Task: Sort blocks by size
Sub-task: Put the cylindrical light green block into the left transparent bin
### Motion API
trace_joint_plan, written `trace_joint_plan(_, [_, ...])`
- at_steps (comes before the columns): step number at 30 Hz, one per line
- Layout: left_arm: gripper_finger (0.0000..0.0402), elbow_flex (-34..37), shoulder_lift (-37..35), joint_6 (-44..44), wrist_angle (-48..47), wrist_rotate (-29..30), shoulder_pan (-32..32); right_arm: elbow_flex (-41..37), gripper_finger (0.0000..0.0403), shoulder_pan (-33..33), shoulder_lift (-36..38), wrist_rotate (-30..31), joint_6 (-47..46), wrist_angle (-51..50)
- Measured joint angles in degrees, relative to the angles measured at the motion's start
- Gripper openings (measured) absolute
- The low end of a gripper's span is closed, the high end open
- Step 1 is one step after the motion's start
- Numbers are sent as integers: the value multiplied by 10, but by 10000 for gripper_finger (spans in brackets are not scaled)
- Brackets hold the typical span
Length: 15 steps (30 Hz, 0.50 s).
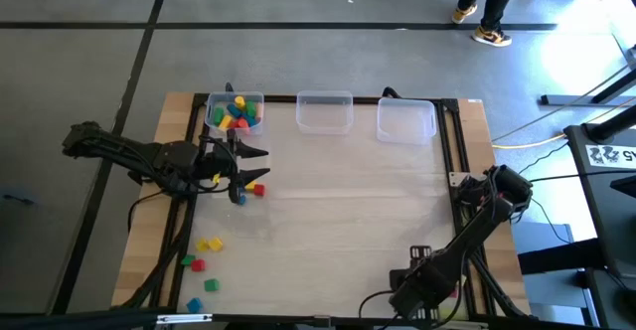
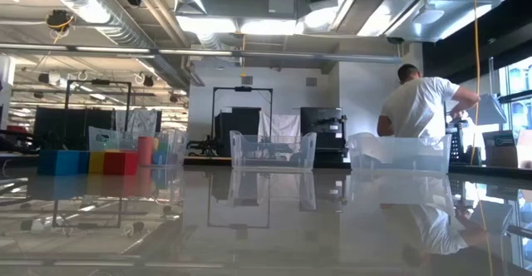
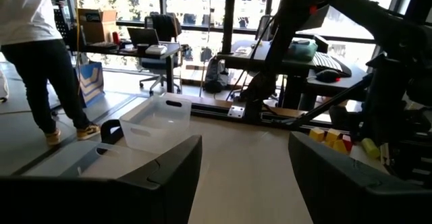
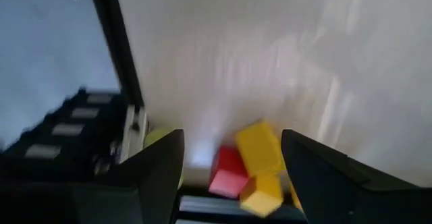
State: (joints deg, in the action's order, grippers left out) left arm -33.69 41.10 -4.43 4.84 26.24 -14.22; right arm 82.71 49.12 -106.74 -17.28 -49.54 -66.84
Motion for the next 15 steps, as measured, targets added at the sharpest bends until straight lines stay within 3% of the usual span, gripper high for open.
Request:
trace_joint_plan(5, [219, 0, 0, 4, 0, 0, 0, -33, 253, 27, 0, -67, -3, 43])
trace_joint_plan(15, [219, 0, 0, 1, 0, 0, 0, -81, 253, 89, 0, -79, -59, 91])
